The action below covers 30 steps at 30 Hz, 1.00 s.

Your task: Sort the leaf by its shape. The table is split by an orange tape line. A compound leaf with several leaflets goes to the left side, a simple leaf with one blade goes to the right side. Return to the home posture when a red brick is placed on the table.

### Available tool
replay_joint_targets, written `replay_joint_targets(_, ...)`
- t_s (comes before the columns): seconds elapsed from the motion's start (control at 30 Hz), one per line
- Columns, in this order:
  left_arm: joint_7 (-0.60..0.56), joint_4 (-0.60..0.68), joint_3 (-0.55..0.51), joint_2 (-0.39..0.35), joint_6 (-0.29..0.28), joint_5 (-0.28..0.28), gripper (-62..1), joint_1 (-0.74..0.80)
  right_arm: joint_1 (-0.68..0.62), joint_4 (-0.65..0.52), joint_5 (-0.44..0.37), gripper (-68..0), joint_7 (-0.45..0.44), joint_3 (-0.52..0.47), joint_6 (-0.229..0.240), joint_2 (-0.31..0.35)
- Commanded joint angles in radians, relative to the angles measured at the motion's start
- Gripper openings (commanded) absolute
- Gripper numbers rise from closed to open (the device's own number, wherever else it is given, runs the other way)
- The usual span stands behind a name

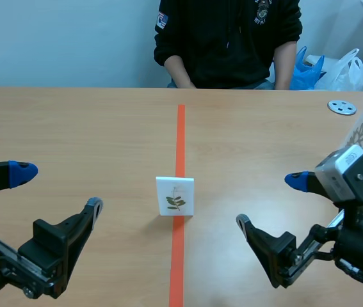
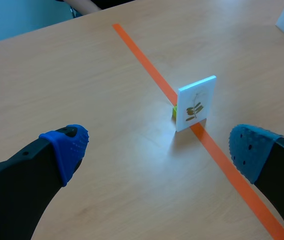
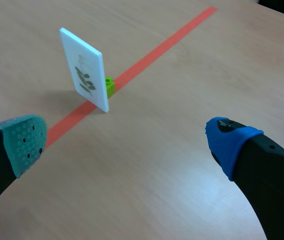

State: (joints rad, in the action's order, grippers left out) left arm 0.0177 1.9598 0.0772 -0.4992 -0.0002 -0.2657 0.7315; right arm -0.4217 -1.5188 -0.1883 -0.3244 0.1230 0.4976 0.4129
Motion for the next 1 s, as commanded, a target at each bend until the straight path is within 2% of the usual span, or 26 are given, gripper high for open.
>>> replay_joint_targets(0.0,-0.014,0.023,0.001,0.003,0.005,-0.003,-0.7,-0.003,0.028,0.018,0.003,0.4,-0.026,0.005,-0.014,0.005)
replay_joint_targets(0.07,-0.014,0.023,0.001,0.003,0.005,-0.003,-0.7,-0.003,0.059,0.06,0.014,0.4,-0.042,0.027,-0.032,-0.01)
replay_joint_targets(0.23,-0.014,0.023,0.001,0.003,0.005,-0.003,-0.7,-0.003,0.155,0.182,0.037,0.4,-0.057,0.087,-0.039,-0.072)
replay_joint_targets(0.43,-0.014,0.023,0.001,0.003,0.005,-0.003,-0.7,-0.003,0.258,0.304,0.101,0.4,-0.081,0.166,-0.069,-0.14)
replay_joint_targets(0.6,-0.014,0.023,0.001,0.003,0.005,-0.003,-0.7,-0.003,0.319,0.36,0.157,0.4,-0.086,0.23,-0.123,-0.175)
replay_joint_targets(0.73,-0.014,0.023,0.001,0.003,0.005,-0.003,-0.7,-0.003,0.368,0.417,0.163,0.4,-0.086,0.27,-0.162,-0.204)
replay_joint_targets(0.97,-0.014,0.023,0.001,0.003,0.005,-0.003,-0.7,-0.003,0.447,0.523,0.19,0.4,-0.09,0.311,-0.193,-0.273)
